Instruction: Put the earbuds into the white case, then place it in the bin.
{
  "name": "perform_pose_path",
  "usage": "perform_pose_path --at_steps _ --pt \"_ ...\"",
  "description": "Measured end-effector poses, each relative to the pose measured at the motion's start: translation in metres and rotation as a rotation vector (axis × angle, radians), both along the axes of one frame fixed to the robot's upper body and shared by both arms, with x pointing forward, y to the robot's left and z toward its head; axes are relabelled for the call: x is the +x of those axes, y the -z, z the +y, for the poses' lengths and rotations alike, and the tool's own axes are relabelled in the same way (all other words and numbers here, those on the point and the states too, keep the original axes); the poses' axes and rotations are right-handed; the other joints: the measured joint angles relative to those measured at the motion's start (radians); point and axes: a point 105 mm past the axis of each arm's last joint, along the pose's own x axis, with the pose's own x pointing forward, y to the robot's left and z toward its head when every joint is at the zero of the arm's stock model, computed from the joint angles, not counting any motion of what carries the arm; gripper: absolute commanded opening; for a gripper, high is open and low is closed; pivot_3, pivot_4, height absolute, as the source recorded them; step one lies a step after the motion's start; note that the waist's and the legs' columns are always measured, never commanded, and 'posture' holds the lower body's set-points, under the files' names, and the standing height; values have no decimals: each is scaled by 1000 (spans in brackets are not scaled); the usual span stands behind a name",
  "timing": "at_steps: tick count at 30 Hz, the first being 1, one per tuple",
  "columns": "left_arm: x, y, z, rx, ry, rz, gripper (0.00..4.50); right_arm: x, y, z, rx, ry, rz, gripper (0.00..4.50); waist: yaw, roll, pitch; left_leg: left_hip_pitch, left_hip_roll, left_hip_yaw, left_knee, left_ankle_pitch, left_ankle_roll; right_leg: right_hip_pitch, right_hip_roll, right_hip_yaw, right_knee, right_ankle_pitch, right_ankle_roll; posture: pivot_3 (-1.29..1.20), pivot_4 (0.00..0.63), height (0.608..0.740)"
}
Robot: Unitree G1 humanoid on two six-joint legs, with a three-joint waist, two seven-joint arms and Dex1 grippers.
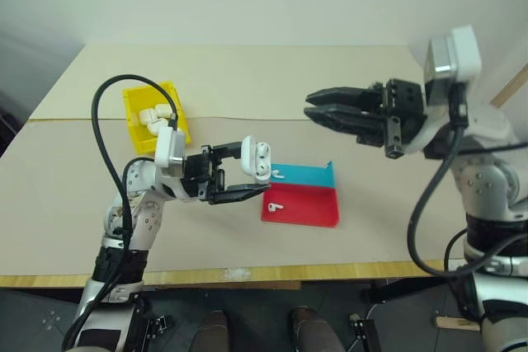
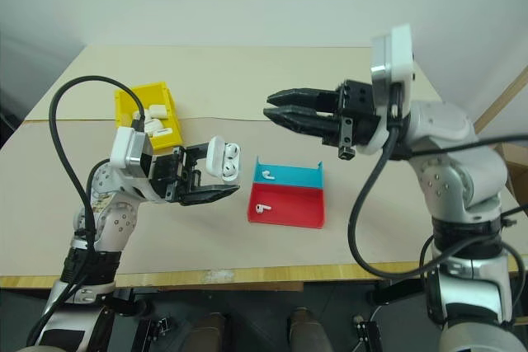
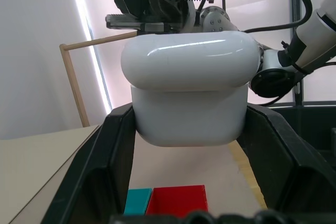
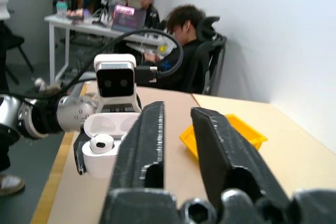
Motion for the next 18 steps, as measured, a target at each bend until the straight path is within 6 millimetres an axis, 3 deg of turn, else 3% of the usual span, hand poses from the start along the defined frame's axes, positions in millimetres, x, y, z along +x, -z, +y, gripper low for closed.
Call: perform_pose_path --at_steps 6,10,18 --pt "3 3 -8 1 -12 9 2819 3 -6 34 -100 -36 29 93 1 0 0 0 0 0 1 0 0 -1 0 0 1 0 0 0 150 740" --pt "3 4 -11 4 -13 13 2819 2 4 49 -135 -66 98 93 3 0 0 -1 0 0 1 0 0 -1 0 0 1 0 0 0 150 740" --pt "7 2 -19 26 -7 -20 2819 -2 10 60 -202 -99 121 93 3 0 0 -1 0 0 1 0 0 -1 0 -1 1 0 0 0 150 740"
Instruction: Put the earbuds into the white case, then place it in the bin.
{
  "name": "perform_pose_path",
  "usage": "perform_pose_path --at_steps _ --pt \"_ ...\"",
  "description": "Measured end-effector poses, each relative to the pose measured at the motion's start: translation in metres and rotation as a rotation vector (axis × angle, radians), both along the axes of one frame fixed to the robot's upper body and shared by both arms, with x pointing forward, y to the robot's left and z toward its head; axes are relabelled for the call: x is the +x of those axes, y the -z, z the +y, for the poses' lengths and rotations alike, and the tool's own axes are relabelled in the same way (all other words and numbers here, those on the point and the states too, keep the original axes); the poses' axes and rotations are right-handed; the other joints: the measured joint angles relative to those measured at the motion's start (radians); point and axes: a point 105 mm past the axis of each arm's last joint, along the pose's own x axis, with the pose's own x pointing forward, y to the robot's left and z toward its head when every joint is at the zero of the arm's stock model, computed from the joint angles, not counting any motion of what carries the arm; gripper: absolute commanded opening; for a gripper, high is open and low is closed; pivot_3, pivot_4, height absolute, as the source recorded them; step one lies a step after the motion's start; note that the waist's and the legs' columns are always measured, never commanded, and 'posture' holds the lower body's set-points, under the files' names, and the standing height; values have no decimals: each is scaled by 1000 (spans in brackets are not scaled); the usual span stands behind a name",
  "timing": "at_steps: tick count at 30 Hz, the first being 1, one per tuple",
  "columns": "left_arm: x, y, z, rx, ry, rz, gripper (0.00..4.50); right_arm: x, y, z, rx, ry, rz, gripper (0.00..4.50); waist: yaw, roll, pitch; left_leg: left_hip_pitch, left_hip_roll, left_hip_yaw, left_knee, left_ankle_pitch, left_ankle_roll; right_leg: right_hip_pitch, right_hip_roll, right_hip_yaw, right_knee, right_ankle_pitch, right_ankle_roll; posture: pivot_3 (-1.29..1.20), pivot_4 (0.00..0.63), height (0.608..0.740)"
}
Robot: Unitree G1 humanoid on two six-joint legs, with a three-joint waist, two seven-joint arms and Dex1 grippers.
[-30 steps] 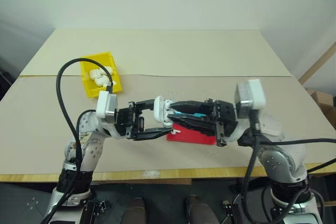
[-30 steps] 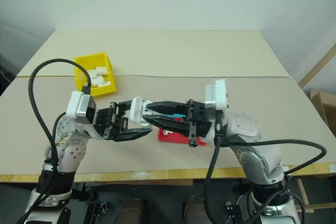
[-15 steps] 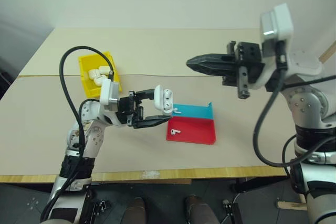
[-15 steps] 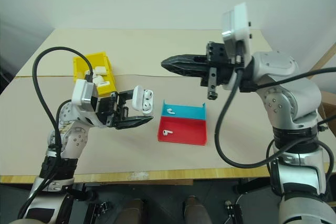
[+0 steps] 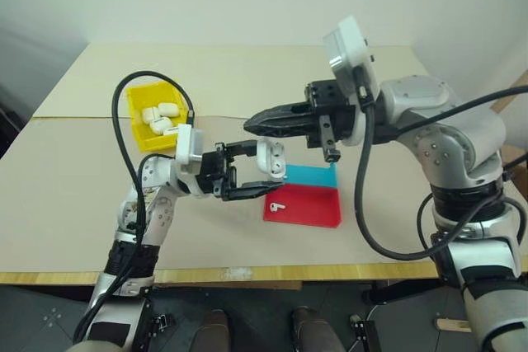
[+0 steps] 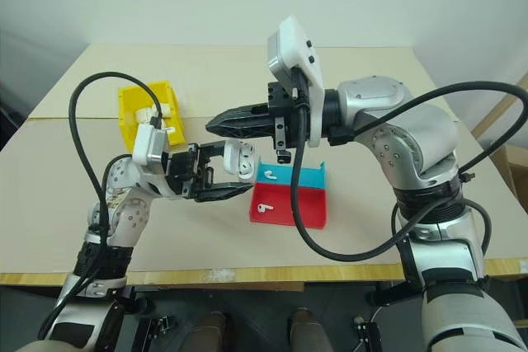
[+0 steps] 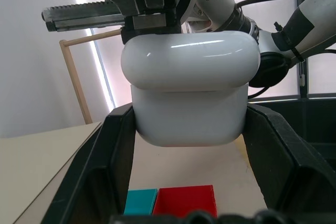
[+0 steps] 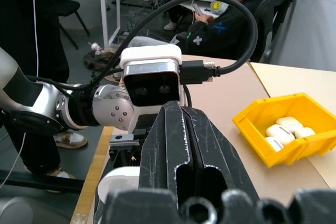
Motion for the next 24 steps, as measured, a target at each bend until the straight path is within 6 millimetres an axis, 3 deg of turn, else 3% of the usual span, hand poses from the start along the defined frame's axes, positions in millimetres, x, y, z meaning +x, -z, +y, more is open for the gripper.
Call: perform_pose_path --at_steps 16,24 --pt "6 5 -2 27 -18 -4 2819 -3 15 -2 -137 -2 -111 93 -1 0 0 0 0 0 0 0 0 0 0 0 0 0 0 0 150 740" --pt "5 5 3 17 -32 -3 2819 -2 23 -24 -158 48 -101 93 0 0 0 0 0 0 0 0 0 0 0 0 0 0 0 0 150 740"
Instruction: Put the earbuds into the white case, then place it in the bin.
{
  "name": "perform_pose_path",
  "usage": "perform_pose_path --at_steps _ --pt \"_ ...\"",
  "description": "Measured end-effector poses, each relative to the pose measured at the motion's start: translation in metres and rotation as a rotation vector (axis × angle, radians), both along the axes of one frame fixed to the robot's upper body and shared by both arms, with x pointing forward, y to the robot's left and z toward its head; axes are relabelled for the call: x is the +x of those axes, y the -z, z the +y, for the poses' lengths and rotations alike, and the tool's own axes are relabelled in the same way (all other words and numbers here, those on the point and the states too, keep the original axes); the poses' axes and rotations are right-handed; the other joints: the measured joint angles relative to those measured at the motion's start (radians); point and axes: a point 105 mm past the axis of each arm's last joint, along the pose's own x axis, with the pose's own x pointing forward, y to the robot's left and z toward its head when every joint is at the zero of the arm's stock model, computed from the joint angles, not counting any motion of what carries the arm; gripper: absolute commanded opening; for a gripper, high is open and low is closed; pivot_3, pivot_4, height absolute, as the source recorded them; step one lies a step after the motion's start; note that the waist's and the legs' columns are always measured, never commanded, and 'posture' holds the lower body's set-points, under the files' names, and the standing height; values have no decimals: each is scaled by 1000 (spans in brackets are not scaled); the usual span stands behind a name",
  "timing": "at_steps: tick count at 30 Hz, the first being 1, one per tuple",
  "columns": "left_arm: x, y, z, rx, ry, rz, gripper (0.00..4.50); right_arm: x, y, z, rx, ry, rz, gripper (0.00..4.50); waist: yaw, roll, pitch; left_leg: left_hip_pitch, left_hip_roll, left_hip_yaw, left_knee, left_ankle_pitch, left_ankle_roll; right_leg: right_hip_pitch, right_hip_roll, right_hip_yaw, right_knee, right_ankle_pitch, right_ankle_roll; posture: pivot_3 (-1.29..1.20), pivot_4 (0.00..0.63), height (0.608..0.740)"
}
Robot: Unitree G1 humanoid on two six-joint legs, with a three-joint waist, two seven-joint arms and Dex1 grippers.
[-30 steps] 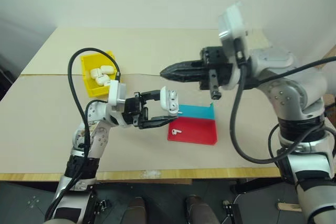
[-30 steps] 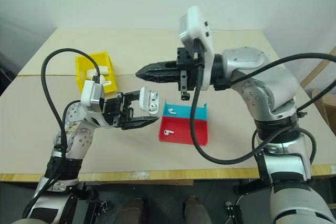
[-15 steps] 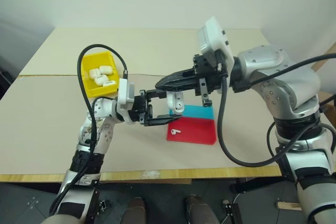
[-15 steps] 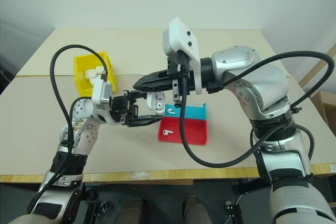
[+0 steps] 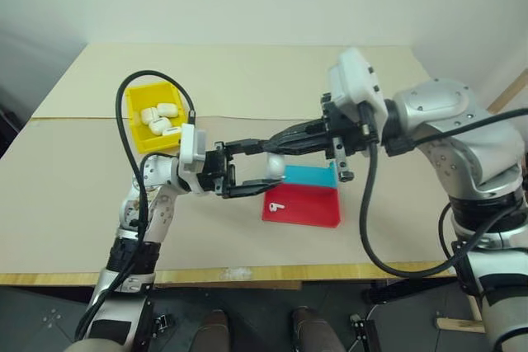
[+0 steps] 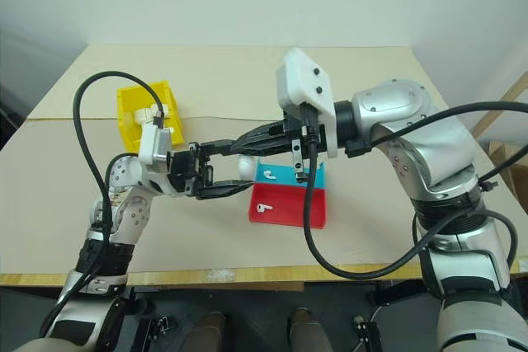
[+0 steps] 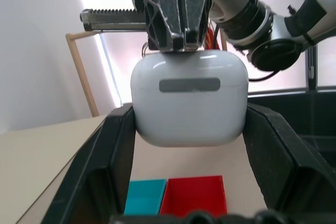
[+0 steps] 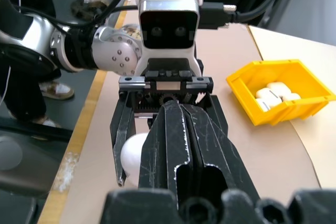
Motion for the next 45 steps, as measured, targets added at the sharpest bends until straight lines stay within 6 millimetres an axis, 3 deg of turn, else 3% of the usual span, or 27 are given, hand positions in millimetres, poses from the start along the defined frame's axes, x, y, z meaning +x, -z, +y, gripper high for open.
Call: perform_pose_path --at_steps 4,10,13,16,19,22,25,29,33,35,41,45 --pt "-1 -1 0 -5 -1 -6 2819 -1 -1 -6 27 9 11 93 0 0 0 0 0 0 0 0 0 0 0 0 0 0 0 0 150 740" --pt "-5 -3 3 -22 -7 -8 2819 -9 -50 -28 299 -7 30 93 1 0 0 0 0 0 0 0 0 0 0 0 -1 0 0 0 150 740" --pt "-6 -4 10 -50 -12 32 2819 -10 -51 -33 327 20 24 93 0 0 0 0 0 0 0 0 0 0 0 0 0 0 0 0 150 740" --pt "-8 -7 28 -86 -42 79 2819 -5 -38 -40 351 89 59 93 -4 0 0 0 0 0 0 0 0 0 0 0 0 0 0 0 150 740" --pt "-7 -8 61 -73 -130 105 2819 -1 -26 -46 371 160 91 93 -7 0 0 1 1 0 0 0 0 0 0 0 1 0 0 0 150 740" --pt "-4 -11 86 -47 -231 102 2819 1 -24 -53 414 208 101 93 -2 0 0 1 0 0 0 0 0 0 0 0 0 0 0 0 150 740" --pt "9 -11 105 -32 -372 128 2819 1 -24 -57 446 233 106 93 4 0 0 0 0 0 0 0 0 1 0 0 -1 0 0 0 150 740" --pt "41 -8 126 -5 -650 177 2819 9 -18 -63 467 288 136 93 5 0 0 0 0 0 0 0 0 1 0 0 -1 0 0 0 150 740" --pt "94 -18 140 -157 -1032 191 2819 16 -15 -67 498 331 160 93 15 -1 0 0 -1 -1 0 0 0 1 -1 -1 -1 0 0 0 150 740" --pt "110 -17 146 -188 -1178 198 2819 17 -12 -68 504 341 173 93 17 -1 0 -1 -1 0 0 0 0 1 -1 0 -1 0 0 0 150 740" --pt "139 -18 163 -199 -1523 189 2819 21 -6 -72 509 380 193 93 19 -2 0 -2 -1 0 0 0 0 -2 -1 0 0 1 0 0 150 740" --pt "153 -18 178 -198 -1661 216 2819 23 2 -76 506 412 213 93 23 -2 0 -2 -2 0 0 0 0 -1 -1 0 0 1 0 0 150 740"
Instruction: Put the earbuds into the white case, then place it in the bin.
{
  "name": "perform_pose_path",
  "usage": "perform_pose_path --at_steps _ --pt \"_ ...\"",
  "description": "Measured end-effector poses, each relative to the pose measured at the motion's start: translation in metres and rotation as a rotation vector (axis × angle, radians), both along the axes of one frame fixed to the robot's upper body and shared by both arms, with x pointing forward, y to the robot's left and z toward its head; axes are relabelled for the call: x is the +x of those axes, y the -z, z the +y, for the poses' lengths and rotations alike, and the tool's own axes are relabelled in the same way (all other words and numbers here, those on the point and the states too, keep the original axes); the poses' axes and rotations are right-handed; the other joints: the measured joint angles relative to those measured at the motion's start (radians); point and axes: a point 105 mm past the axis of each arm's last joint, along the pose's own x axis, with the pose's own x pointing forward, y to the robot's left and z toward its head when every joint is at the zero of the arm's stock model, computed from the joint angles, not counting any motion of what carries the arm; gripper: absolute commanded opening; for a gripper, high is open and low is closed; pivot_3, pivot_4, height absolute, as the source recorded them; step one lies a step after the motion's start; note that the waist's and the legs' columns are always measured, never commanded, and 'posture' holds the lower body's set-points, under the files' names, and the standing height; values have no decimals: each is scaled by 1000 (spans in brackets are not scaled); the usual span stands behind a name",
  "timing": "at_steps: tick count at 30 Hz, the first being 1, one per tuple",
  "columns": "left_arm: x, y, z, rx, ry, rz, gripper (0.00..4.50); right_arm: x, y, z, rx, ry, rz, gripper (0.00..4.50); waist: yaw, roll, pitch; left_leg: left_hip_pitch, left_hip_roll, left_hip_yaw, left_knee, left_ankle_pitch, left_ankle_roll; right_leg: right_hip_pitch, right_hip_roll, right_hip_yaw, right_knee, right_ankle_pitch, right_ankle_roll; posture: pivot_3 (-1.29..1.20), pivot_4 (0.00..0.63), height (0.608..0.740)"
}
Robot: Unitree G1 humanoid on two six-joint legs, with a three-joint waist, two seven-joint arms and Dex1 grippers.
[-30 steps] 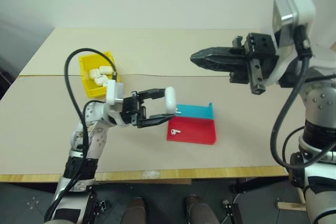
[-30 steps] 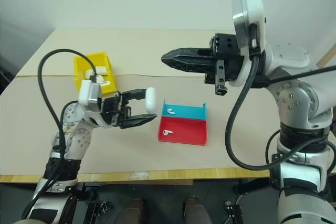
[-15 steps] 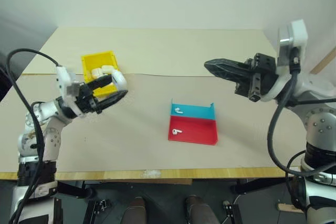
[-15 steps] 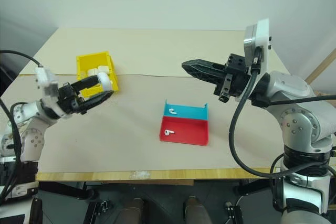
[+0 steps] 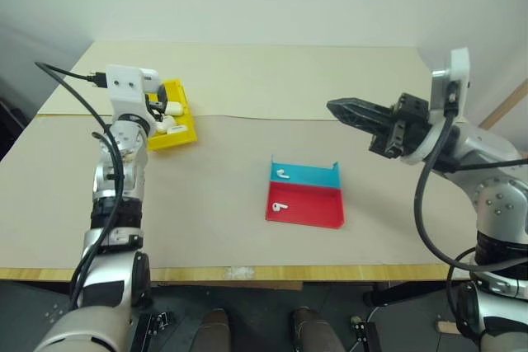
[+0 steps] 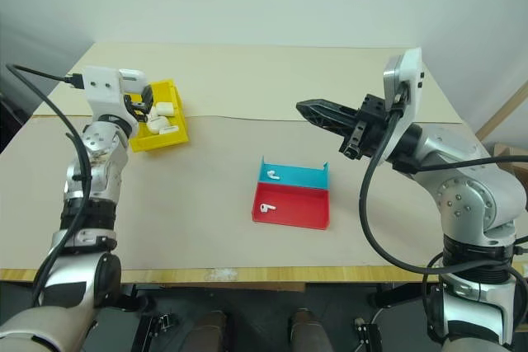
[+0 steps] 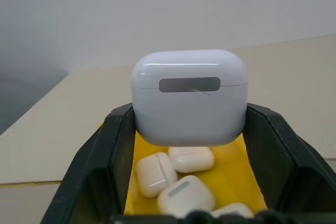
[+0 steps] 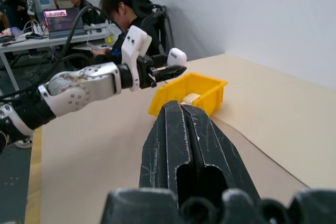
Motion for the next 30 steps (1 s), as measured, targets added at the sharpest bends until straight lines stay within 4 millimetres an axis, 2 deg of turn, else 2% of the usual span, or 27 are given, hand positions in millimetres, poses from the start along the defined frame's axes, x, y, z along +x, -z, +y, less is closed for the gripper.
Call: perform_pose_path --at_steps 2,4,7,14,18,22,25,26,30 --pt "5 7 2 -12 -8 28 2819 0 1 0 -2 7 2 93 0 0 0 0 0 0 0 0 0 0 0 0 0 0 0 0 150 740" --pt "11 17 1 -55 5 66 3532 -1 2 0 -5 14 3 0 1 0 0 -1 0 0 0 0 0 0 0 -1 0 0 0 0 150 740" --pt "17 27 0 -93 7 95 4375 0 6 -1 -10 22 12 0 2 0 0 -1 0 0 0 0 0 0 0 -1 0 0 0 0 150 740" --pt "21 29 -2 -99 22 84 4445 -2 9 -1 -36 31 17 0 2 0 0 -1 0 0 0 0 0 0 0 -1 0 0 0 0 150 740" --pt "17 15 -14 -74 126 23 4445 -3 12 -2 -61 36 17 0 2 0 0 -1 0 0 0 0 0 0 0 -1 0 0 0 0 150 740" --pt "-10 5 -32 3 333 -56 4445 -8 25 -15 -176 57 22 0 1 0 0 -1 0 0 -1 0 0 0 0 0 0 0 0 0 150 740" --pt "-42 11 -40 12 513 -33 4445 -14 40 -29 -288 51 26 0 -2 0 0 0 0 1 0 0 -1 0 0 0 0 0 0 0 150 740" --pt "-59 14 -43 29 591 -13 4445 -17 46 -36 -347 52 17 0 -4 0 0 1 0 1 0 0 -1 0 0 1 1 0 0 0 150 740" --pt "-100 18 -46 95 737 28 4445 -23 60 -56 -471 37 -33 0 -5 0 0 6 1 2 0 0 -1 5 0 1 0 0 1 0 150 740"
